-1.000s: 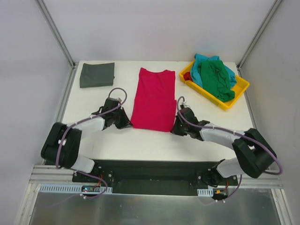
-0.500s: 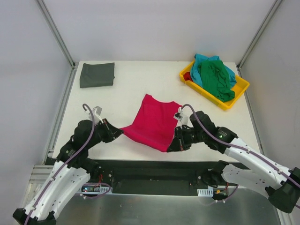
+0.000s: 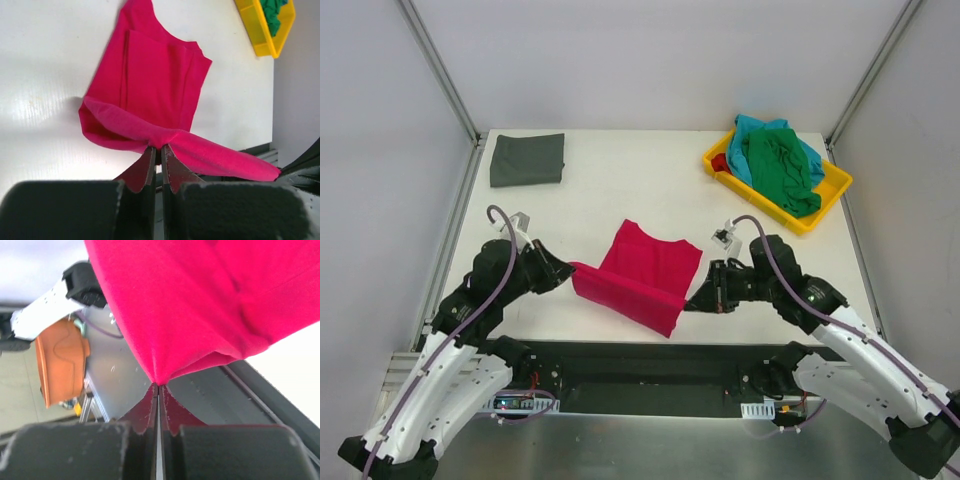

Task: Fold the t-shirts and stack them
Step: Fold the long partially folded tshirt into a neat square

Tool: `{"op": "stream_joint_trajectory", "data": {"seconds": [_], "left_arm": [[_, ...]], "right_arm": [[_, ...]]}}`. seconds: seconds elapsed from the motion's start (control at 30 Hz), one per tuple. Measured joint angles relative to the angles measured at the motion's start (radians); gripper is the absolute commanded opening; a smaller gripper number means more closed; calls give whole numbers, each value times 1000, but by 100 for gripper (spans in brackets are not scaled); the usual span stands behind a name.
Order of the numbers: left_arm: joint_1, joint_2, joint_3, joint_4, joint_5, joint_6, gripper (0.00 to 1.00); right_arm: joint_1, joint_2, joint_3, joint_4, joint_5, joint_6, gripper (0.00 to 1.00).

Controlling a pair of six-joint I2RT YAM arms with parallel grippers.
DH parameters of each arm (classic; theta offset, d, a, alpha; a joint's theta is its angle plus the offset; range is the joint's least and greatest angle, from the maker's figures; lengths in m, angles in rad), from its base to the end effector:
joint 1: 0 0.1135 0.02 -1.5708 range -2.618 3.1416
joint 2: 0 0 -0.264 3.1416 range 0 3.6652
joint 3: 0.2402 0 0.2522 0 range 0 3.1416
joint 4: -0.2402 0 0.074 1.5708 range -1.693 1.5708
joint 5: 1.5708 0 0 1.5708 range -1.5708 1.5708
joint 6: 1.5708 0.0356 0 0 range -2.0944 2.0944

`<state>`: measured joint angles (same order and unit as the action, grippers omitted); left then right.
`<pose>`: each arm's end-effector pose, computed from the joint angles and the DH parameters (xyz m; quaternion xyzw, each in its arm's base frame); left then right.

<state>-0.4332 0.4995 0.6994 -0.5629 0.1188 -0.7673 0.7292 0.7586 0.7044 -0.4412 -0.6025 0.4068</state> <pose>0.1059 -0.0536 0.3086 -0.1034 0.8158 -0.3605 0.4402 0.1112 0.1264 0.2926 -0.2816 0.7852 0.4779 0.2752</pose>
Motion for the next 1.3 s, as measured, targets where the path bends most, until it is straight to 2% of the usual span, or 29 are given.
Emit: {"op": "stream_joint_trajectory", "data": {"seconds": [0.17,0.43,0.73,1.1,1.17,1.2,1.23,1.27,1.3], "left_arm": [[0,142,38,35,-32,1,0],[-7,453,114,178,-68,2,0],[-13,734,268,256,-105,44,0],[3,1076,435,299,-116,86,0],[10,1130,457,299,-111,89,0],[13,1155,468,299,-109,91,2],[16,1181,481,298,-108,93,10],[20,1199,490,298,-110,99,25],[28,1217,500,297,-116,106,54]], "right_arm": [[-124,26,-15,4,33,-33,1],[-252,101,-16,29,129,-96,1],[-397,249,-19,168,143,-129,1],[-458,478,-20,330,169,-137,2],[-463,539,-8,351,177,-143,8],[-465,575,3,360,181,-148,14],[-466,612,17,368,186,-152,17],[-466,641,29,371,200,-155,25],[-470,676,45,370,210,-161,39]]}}
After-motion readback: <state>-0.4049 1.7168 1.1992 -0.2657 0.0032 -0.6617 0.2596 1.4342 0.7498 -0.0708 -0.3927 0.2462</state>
